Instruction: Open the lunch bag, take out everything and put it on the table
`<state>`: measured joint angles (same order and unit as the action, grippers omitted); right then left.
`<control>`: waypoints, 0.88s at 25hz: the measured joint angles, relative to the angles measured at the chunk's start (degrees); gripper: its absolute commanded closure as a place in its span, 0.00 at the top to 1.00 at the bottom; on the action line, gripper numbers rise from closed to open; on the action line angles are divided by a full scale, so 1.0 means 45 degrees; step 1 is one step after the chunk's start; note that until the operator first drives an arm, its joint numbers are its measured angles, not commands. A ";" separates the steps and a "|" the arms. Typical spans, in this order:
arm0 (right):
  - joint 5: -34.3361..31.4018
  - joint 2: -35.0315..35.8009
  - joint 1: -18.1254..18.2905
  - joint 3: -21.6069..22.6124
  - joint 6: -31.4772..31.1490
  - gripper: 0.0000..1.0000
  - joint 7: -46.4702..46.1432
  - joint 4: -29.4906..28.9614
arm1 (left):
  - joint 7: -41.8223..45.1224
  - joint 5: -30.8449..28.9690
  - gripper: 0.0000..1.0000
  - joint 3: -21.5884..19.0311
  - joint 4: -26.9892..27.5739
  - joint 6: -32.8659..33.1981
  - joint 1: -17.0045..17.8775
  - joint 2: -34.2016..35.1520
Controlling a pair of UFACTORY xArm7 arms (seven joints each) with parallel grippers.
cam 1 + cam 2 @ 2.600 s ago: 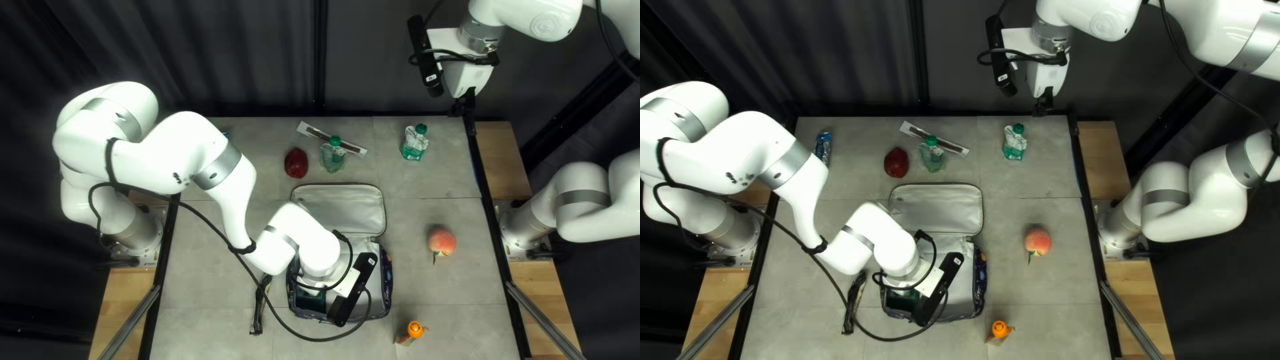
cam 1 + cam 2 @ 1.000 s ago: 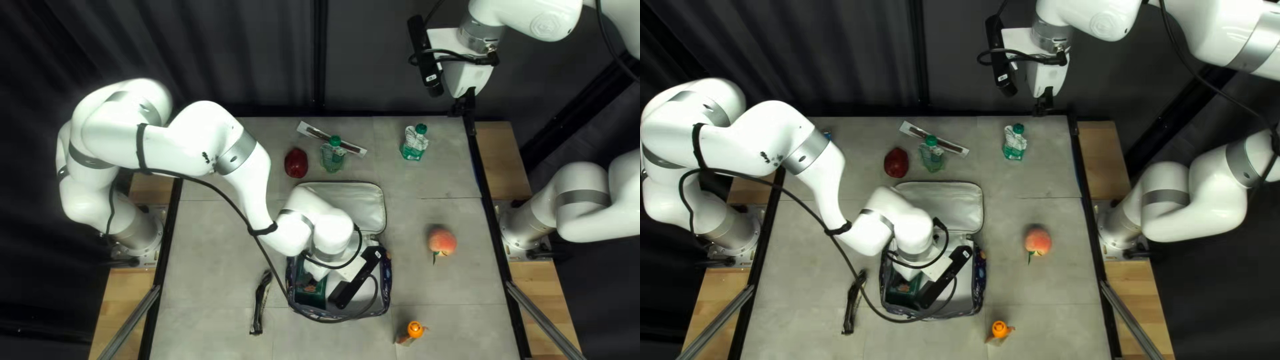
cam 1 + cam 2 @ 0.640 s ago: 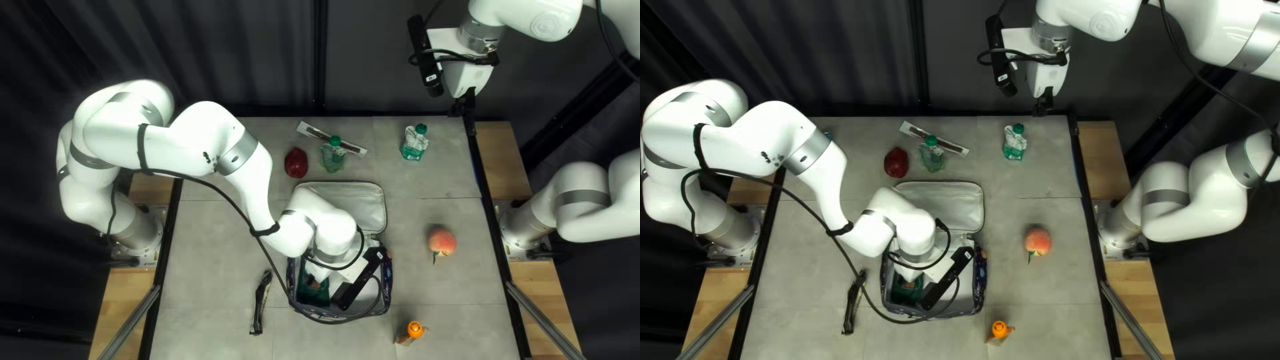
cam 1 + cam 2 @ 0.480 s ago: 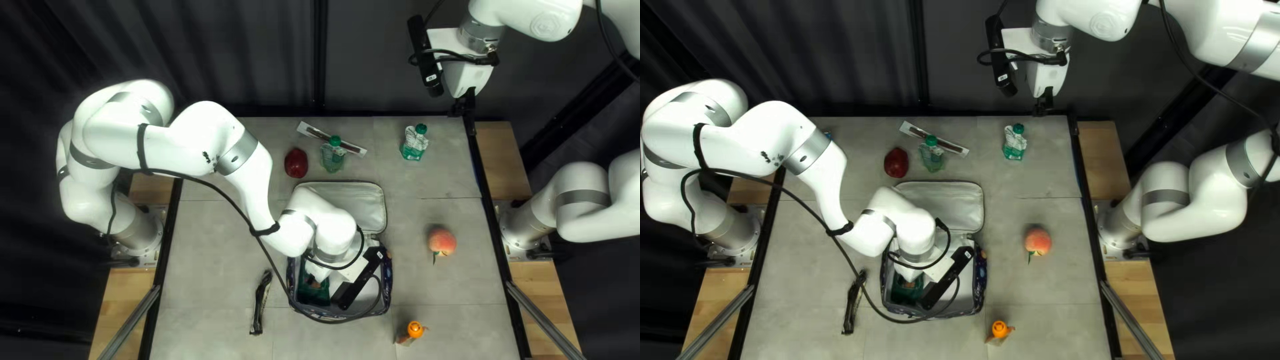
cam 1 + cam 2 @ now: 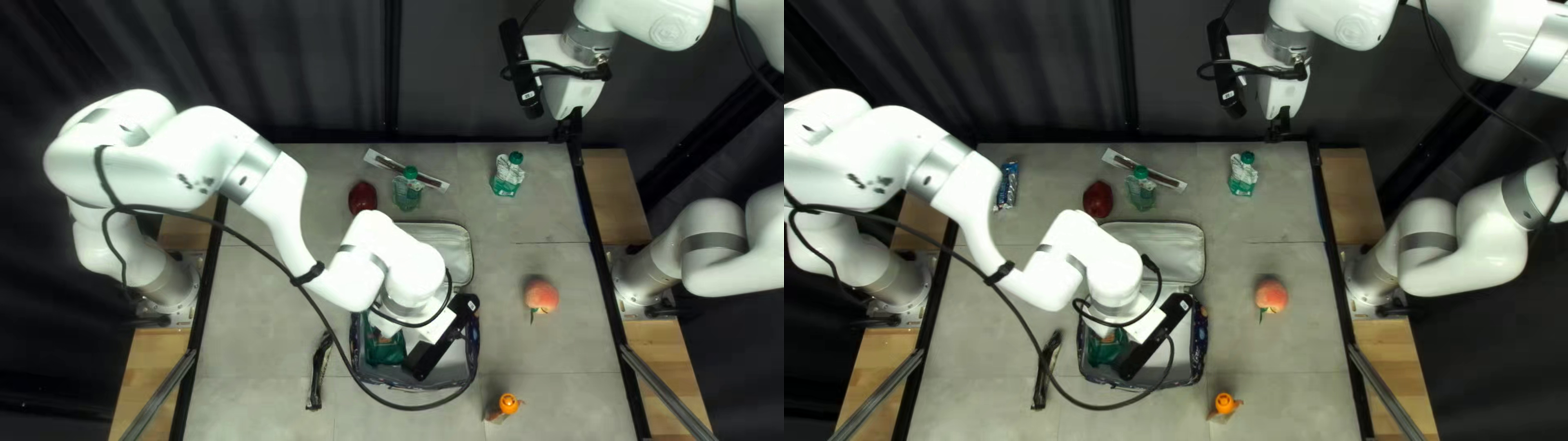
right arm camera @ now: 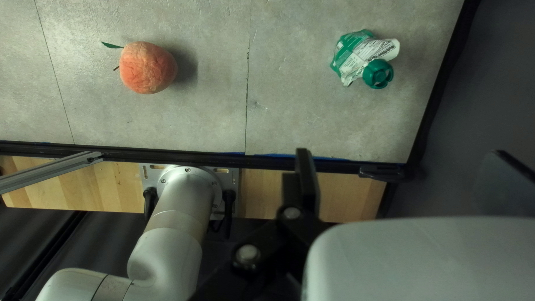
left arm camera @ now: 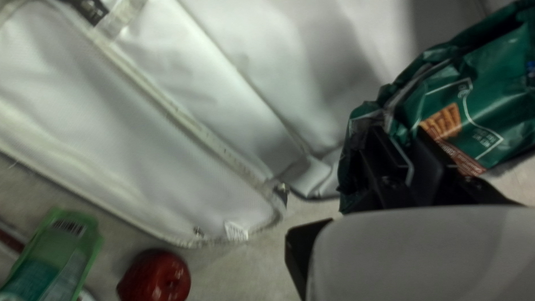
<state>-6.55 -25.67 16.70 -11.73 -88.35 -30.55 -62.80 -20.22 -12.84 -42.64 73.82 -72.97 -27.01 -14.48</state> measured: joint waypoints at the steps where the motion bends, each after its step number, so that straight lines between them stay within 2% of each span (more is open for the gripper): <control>1: 0.0000 0.0000 0.0000 0.0000 0.0000 1.00 0.0000 0.0000 | -0.0382 0.0282 0.00 -0.0001 -0.0295 -0.0116 -0.0216 0.0515; 5: 0.0000 0.0000 0.0000 0.0000 0.0000 1.00 0.0000 0.0000 | -0.2254 0.1731 0.00 0.0297 -0.2172 -0.0043 -0.1042 0.2726; 8: 0.0000 0.0000 0.0000 0.0000 0.0000 1.00 0.0000 0.0000 | -0.4223 0.3134 0.00 0.0985 -0.4383 0.0559 -0.1382 0.4761; 12: 0.0000 0.0000 0.0000 0.0000 0.0000 1.00 0.0000 0.0000 | -0.6882 0.4500 0.00 0.2101 -0.7351 0.1993 -0.1503 0.6478; 18: 0.0000 0.0000 0.0000 0.0000 0.0000 1.00 0.0000 0.0000 | -0.9034 0.5272 0.00 0.3051 -1.0223 0.4266 -0.1581 0.7297; 22: 0.0000 0.0000 0.0000 0.0000 0.0000 1.00 0.0000 0.0000 | -0.9492 0.5298 0.00 0.3164 -1.1076 0.5072 -0.1576 0.7367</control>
<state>-6.55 -25.67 16.70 -11.73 -88.35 -30.55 -62.80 -62.93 11.00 -28.40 23.98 -50.15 -34.10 18.67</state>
